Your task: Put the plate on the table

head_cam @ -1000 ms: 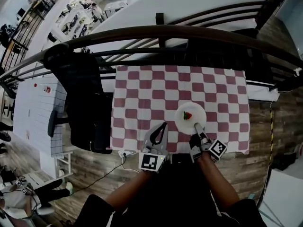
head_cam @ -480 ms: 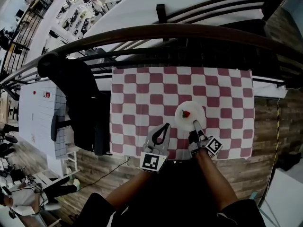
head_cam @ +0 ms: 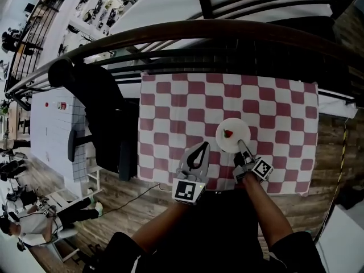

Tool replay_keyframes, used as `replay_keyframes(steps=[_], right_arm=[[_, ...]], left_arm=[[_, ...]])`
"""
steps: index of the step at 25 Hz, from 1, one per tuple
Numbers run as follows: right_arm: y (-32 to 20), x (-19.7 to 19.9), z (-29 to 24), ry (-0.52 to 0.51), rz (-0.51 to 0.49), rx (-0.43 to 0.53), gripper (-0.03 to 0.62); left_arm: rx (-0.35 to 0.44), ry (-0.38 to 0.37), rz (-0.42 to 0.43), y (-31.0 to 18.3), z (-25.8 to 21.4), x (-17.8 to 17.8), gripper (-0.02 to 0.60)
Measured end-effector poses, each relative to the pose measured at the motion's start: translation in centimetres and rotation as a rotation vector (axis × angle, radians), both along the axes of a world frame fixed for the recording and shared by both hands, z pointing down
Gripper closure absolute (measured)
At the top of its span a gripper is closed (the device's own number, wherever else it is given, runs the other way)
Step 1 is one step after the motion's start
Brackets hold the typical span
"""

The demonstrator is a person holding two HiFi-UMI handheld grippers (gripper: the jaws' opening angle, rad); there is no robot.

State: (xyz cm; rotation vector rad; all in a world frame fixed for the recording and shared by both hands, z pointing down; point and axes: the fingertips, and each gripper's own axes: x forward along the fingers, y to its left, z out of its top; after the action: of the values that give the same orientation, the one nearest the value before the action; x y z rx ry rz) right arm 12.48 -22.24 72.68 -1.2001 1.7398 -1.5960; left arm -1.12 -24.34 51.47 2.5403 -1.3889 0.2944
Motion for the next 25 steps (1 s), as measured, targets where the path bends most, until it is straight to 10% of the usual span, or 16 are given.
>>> replay_keyframes(steps=[25], right_arm=[[0.3,-1.9,4.8,-0.064,0.008,-0.211,0.579]], left_arm=[[0.002,0.075,0.000,1.3,0.2,-1.3,0.574]])
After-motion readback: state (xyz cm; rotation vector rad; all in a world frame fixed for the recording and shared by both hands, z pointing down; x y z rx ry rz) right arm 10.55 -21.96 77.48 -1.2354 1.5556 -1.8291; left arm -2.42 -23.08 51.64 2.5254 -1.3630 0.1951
